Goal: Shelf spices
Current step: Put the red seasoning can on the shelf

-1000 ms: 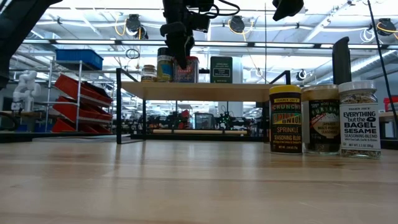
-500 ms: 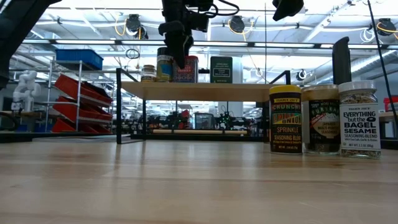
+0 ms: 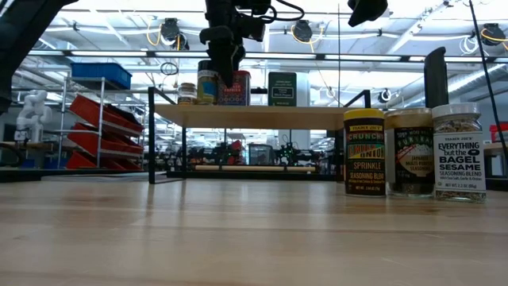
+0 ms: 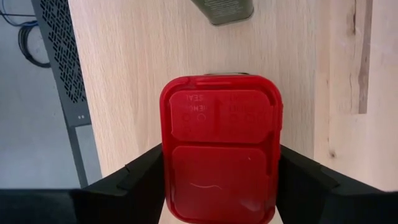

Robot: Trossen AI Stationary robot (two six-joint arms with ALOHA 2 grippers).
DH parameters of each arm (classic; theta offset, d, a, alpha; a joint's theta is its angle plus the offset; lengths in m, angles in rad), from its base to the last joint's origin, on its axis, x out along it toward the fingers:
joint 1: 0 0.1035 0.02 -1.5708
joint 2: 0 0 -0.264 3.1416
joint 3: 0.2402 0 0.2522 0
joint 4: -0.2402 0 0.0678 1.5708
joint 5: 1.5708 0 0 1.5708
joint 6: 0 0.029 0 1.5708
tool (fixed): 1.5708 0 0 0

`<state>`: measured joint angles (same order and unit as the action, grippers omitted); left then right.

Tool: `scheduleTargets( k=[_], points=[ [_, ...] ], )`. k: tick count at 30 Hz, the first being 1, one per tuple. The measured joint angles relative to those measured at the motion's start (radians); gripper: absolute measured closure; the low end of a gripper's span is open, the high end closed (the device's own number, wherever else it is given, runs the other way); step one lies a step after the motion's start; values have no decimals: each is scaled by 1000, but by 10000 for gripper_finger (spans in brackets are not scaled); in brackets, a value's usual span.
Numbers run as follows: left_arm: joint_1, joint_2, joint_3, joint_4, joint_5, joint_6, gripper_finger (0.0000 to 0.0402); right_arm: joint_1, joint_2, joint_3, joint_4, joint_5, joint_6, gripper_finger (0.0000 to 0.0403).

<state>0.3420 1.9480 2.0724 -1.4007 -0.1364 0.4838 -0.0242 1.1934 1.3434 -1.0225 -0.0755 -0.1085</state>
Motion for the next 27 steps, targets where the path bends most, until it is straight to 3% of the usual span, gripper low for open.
scheduleTargets(
  k=[27],
  points=[
    [5,0,0,-44,-25,-8,157,0,0,0,0,0,0,129]
  ],
)
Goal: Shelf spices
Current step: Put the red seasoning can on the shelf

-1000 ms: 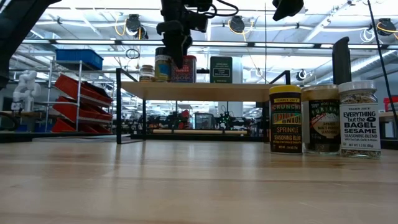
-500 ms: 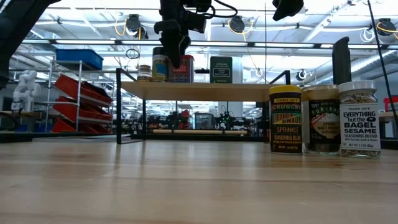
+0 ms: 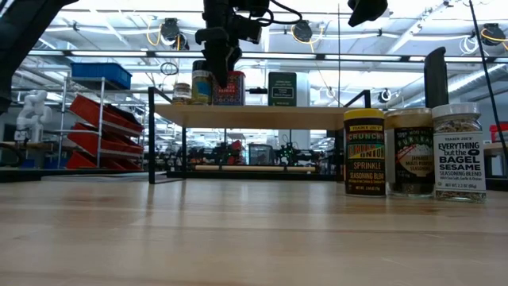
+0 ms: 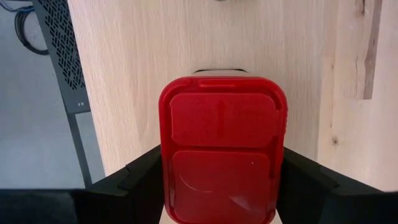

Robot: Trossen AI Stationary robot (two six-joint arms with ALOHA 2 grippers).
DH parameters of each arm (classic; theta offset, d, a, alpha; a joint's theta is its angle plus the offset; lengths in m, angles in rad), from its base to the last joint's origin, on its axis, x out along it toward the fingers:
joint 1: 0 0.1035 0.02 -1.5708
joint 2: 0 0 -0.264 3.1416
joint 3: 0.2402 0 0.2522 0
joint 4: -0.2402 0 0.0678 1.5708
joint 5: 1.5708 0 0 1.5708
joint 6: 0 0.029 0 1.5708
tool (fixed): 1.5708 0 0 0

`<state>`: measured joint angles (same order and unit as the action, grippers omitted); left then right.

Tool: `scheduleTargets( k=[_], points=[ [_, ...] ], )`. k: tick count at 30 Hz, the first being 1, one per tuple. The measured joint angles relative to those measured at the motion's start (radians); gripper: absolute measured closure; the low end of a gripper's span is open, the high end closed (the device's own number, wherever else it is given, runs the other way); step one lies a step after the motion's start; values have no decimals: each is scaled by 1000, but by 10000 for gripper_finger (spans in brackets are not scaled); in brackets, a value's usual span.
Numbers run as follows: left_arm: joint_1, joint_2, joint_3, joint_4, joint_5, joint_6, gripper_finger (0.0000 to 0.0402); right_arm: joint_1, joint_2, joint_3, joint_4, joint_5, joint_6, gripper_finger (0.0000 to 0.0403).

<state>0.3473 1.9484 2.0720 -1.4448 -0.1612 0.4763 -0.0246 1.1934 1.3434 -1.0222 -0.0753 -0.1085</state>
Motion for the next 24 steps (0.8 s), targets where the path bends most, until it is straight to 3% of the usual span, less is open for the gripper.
scheduleTargets(
  k=[24],
  points=[
    [0,2,-1,3,-1,-19,157,0,0,0,0,-5,8,129]
  ],
)
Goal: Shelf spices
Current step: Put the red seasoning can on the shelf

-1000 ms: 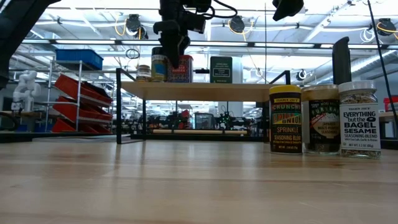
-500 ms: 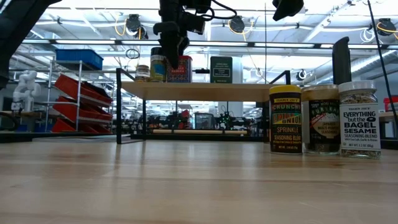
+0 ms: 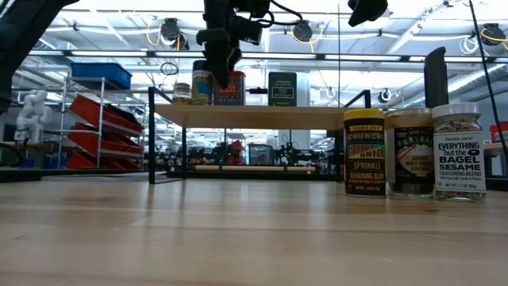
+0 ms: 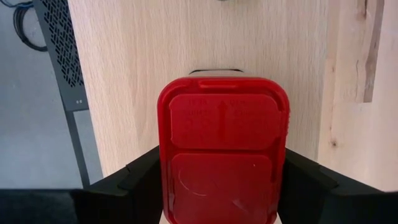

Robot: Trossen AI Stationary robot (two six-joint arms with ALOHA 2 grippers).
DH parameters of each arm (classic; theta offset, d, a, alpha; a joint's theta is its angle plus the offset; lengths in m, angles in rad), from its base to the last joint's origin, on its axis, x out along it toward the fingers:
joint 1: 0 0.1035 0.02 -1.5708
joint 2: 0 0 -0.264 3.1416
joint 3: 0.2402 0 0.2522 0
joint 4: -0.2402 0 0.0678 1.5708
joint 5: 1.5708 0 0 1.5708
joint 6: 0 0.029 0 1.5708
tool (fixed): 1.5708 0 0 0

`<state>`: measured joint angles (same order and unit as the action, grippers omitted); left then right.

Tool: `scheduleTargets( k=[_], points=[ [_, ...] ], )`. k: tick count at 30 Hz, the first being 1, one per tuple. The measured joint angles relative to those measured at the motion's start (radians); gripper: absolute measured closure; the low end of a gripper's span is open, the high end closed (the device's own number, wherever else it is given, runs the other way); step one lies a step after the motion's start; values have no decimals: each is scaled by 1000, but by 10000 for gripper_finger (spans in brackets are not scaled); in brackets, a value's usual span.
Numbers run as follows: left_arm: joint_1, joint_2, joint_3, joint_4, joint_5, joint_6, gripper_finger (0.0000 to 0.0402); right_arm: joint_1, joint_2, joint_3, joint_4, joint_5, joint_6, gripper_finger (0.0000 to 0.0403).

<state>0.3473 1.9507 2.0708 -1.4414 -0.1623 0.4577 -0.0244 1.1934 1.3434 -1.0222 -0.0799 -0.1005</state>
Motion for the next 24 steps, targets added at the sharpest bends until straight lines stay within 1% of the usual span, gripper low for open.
scheduleTargets(
  k=[22,24],
  points=[
    [1,0,0,-6,14,0,157,0,0,0,0,-4,3,129],
    [1,0,0,-7,15,0,152,0,0,0,0,-4,3,129]
  ],
)
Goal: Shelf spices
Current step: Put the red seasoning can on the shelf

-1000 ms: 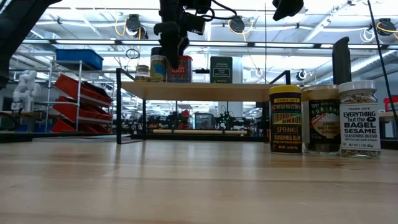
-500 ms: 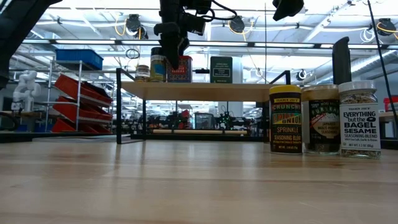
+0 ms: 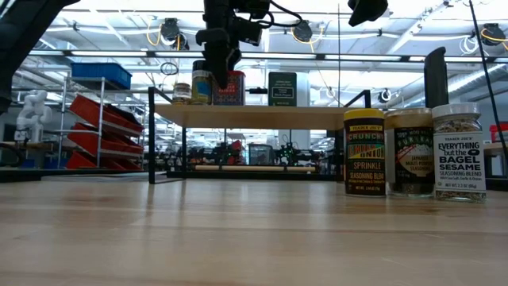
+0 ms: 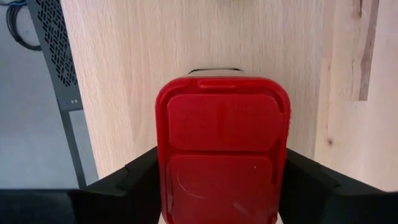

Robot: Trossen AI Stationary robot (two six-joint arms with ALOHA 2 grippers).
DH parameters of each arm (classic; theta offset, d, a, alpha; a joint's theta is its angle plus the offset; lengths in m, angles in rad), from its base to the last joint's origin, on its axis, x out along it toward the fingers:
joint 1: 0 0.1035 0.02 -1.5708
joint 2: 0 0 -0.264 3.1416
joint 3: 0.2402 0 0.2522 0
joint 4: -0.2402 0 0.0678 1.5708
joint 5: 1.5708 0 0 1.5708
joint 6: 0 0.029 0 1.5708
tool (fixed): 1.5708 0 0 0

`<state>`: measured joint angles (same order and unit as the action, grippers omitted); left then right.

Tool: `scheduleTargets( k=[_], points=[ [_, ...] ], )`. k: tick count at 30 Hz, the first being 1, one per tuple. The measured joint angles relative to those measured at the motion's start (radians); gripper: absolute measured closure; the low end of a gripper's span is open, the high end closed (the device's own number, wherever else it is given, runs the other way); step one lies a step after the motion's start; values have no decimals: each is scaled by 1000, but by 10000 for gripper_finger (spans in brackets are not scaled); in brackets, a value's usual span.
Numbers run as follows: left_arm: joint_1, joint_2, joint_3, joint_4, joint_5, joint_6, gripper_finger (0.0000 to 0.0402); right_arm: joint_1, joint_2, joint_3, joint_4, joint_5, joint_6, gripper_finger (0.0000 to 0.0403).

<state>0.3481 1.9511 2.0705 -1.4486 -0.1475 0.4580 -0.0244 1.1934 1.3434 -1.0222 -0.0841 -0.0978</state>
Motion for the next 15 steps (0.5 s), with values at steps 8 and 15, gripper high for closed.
scheduleTargets(
  k=[8,15],
  points=[
    [-1,0,0,-2,0,17,92,0,0,0,0,0,0,129],
    [-1,0,3,0,-14,19,77,0,0,0,0,0,-7,129]
  ],
)
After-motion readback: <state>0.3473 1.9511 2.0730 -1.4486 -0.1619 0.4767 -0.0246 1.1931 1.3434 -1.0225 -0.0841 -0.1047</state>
